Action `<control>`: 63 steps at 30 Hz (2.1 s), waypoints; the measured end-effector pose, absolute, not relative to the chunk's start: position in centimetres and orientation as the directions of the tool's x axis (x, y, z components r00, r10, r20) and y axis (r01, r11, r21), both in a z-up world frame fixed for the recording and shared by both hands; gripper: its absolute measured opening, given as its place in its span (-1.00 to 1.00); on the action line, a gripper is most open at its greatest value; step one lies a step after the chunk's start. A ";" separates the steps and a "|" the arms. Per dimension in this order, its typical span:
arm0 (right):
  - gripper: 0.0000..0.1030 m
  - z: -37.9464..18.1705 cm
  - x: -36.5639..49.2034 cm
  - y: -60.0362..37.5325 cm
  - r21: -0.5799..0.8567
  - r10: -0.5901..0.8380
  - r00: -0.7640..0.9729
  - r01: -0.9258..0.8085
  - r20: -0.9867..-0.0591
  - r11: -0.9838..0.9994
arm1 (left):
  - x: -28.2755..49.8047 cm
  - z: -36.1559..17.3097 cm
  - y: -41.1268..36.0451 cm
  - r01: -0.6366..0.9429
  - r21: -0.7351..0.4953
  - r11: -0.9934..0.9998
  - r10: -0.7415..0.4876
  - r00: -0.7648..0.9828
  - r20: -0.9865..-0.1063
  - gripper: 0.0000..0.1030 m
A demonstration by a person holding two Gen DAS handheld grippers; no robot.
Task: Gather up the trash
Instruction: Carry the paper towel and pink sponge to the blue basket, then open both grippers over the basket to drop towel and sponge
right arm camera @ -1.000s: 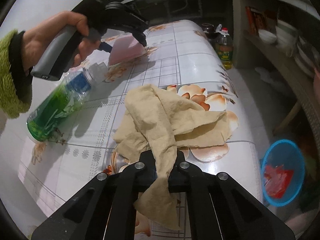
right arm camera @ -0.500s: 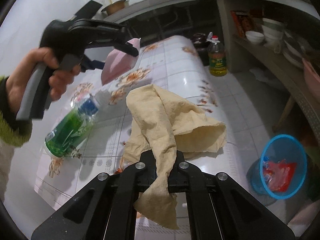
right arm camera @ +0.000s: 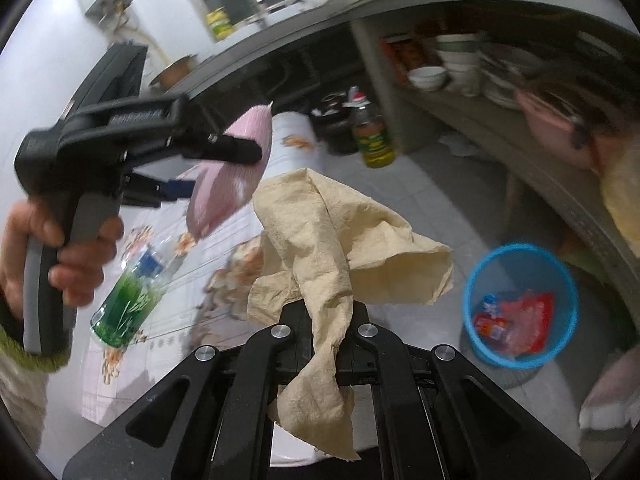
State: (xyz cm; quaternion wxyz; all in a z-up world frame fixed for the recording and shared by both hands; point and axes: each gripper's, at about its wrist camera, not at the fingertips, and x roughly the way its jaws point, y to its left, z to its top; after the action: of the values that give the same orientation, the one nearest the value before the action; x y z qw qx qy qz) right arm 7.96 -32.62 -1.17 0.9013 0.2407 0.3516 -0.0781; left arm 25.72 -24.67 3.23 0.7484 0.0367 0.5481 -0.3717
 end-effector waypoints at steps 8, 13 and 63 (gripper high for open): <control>-0.94 -2.5 3.0 -39.9 0.402 -0.099 0.720 0.490 -0.687 0.773 | 22.5 0.4 -30.8 0.630 -0.411 0.659 -0.538 0.014 -0.843 0.56; -0.94 -5.6 -0.2 -45.6 0.435 -0.152 0.674 0.616 -0.723 0.657 | 21.2 -2.1 -35.0 0.649 -0.429 0.628 -0.525 -0.053 -0.849 0.56; 0.25 -19.7 3.2 -51.6 0.473 -0.157 0.600 0.743 -0.784 0.475 | 21.6 -8.6 -48.0 0.652 -0.502 0.569 -0.530 -0.176 -0.830 0.72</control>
State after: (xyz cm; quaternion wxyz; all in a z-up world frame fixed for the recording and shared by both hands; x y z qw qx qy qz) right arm 3.17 -51.62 -19.74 0.7868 0.4253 0.3439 -0.2860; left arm 21.60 -48.04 -8.56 0.6400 0.0497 0.6122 -0.4617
